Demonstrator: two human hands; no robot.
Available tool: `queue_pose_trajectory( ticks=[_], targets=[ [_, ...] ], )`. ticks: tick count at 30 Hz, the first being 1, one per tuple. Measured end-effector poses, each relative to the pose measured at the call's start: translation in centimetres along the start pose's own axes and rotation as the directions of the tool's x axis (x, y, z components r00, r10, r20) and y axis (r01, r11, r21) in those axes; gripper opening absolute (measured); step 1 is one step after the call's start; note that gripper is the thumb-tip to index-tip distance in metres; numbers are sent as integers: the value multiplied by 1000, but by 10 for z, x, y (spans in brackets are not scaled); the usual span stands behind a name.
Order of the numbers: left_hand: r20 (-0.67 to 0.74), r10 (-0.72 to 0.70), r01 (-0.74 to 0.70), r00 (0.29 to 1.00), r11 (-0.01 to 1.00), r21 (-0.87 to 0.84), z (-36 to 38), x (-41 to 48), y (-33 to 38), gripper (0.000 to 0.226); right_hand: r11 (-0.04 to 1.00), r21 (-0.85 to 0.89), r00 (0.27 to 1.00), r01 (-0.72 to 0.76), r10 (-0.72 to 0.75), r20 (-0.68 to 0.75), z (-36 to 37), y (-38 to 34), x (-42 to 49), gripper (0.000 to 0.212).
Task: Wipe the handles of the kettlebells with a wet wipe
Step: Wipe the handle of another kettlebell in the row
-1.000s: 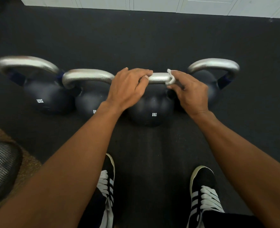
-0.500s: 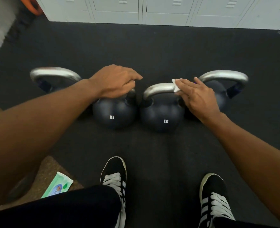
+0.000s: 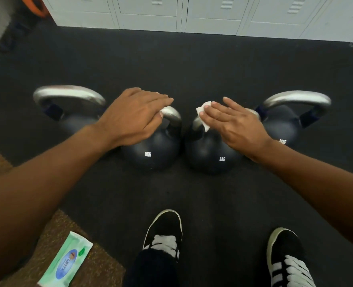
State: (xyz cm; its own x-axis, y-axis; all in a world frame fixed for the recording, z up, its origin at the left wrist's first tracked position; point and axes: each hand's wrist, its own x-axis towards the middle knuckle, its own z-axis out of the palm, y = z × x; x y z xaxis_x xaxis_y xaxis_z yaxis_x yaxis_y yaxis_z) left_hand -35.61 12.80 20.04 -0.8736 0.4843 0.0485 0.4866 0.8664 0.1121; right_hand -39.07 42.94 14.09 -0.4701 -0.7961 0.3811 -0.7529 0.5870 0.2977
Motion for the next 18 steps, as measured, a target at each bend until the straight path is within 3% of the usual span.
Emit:
queue_pose_trajectory(
  ticks=[4,6,8,11,13,15,18],
  targets=[
    [-134,-15,9,991,999,-44,17,-3,6,55,980,-48,978,192,-187,90,7,-8,17,47],
    [-195,-35,19,980,996,-84,22,-5,10,54,983,-19,975,183,-179,133,1,-18,25,46],
    [-254,-65,33,965,991,-129,27,-7,13,53,993,93,986,69,-82,142,-11,-34,26,46],
    [-306,-99,44,947,983,-180,31,-11,16,52,932,279,967,-230,187,171,-31,-59,17,42],
    [-323,-97,36,941,981,-192,31,-15,18,51,763,420,871,-492,433,233,-45,-74,7,34],
    [-334,-84,22,939,982,-188,31,-19,21,50,445,561,678,-698,662,319,-55,-82,-2,25],
    [-330,-88,58,940,993,-99,31,-26,28,52,-52,716,412,-696,788,458,-60,-93,-2,20]
  ],
)
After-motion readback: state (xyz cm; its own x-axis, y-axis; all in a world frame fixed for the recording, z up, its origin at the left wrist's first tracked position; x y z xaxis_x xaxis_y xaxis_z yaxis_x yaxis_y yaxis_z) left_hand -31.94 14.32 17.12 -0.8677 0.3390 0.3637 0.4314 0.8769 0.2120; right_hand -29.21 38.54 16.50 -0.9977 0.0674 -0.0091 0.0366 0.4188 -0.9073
